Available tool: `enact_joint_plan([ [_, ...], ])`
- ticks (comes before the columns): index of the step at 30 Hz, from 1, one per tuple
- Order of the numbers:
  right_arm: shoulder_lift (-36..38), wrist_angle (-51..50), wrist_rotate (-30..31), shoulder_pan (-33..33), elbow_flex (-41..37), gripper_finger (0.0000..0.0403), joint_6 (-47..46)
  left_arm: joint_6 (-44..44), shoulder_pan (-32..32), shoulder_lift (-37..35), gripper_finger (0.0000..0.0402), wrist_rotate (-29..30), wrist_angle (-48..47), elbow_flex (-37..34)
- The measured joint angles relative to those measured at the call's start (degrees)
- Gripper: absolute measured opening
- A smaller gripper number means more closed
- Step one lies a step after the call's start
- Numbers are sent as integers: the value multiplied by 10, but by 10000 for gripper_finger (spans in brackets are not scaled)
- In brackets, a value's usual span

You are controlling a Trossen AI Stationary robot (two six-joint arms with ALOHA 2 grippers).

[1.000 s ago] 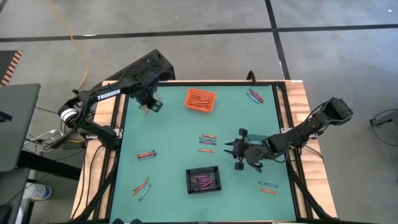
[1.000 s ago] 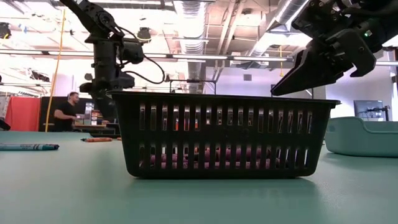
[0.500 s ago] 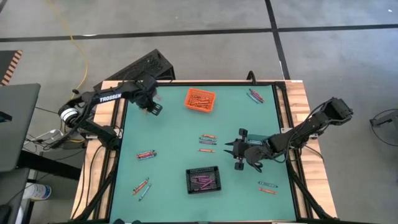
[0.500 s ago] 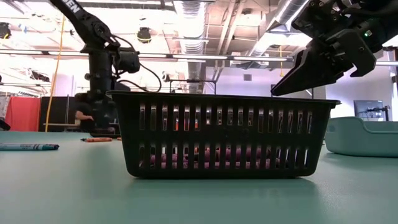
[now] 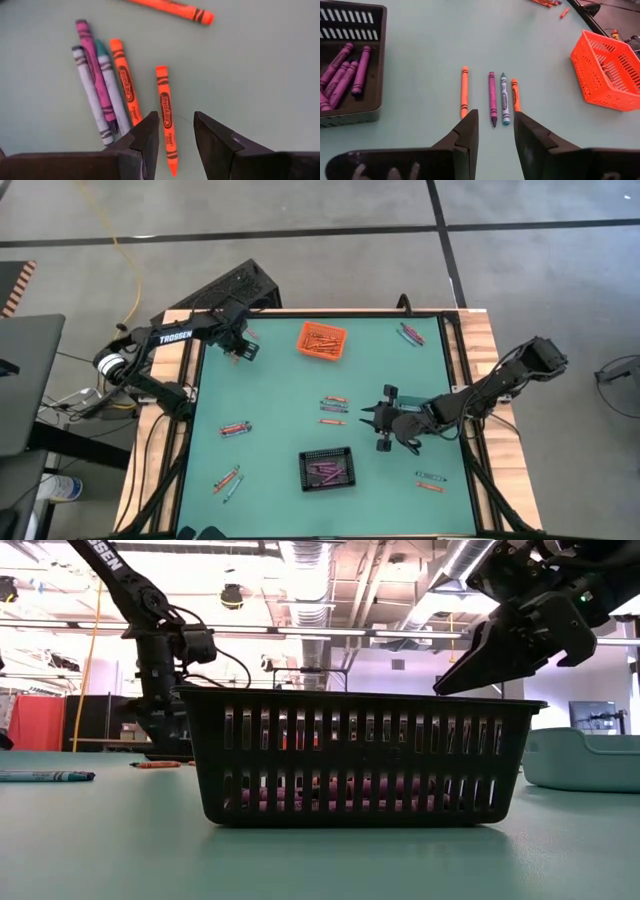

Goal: Sort crayons
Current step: Put the orange crayon into the orange bin

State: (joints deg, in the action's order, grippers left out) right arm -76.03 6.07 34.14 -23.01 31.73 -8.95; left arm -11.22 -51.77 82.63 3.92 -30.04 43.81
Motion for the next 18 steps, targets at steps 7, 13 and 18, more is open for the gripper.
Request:
enact_joint_plan([
  [7, 0, 0, -13, 4, 0, 118, 0, 1, -12, 0, 112, -5, 26, -18],
  [13, 0, 0, -13, 4, 0, 118, 3, 2, -12, 0, 112, -6, 28, -18],
  [18, 0, 0, -13, 4, 0, 118, 4, 7, -12, 0, 112, -5, 26, -18],
])
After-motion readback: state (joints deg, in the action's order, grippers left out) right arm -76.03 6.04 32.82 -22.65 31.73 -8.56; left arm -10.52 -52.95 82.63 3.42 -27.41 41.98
